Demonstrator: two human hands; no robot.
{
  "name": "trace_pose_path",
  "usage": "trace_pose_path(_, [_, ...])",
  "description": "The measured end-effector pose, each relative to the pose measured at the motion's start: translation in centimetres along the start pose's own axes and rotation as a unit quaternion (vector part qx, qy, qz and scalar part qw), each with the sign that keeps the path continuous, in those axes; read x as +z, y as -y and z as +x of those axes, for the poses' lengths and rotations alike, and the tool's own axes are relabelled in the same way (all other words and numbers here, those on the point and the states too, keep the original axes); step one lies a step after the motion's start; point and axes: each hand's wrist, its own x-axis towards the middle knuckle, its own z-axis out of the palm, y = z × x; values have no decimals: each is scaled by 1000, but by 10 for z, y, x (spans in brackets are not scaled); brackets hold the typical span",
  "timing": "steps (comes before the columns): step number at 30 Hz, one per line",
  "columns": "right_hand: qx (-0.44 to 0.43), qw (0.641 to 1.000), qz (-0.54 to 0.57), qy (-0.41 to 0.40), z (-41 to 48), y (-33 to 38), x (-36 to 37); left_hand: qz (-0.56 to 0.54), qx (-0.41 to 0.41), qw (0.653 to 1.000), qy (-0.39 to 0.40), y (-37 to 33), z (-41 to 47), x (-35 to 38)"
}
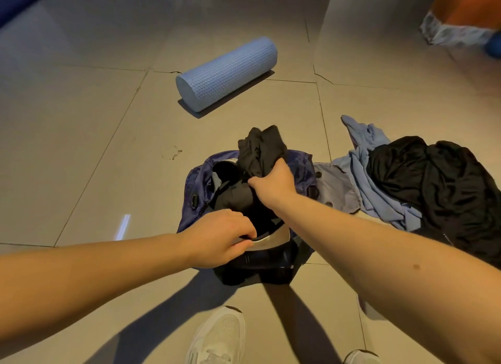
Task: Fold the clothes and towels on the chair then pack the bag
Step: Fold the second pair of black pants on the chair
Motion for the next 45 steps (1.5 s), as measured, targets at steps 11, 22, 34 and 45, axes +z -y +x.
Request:
trace_pose_path(11, [85,991,-89,47,-16,-55,26,9,79,997,-8,0,-8,23])
trace_pose_path(22, [173,932,-182,261,6,-48,1,123,82,986,82,25,-6,31])
trace_pose_path(34, [227,956,-162,89,2,-59,-3,149,-135,930,308,41,20,12])
trace_pose_path(45, [-269,895,-354,25,-24,-56,21,307,-124,942,46,111,106,-7])
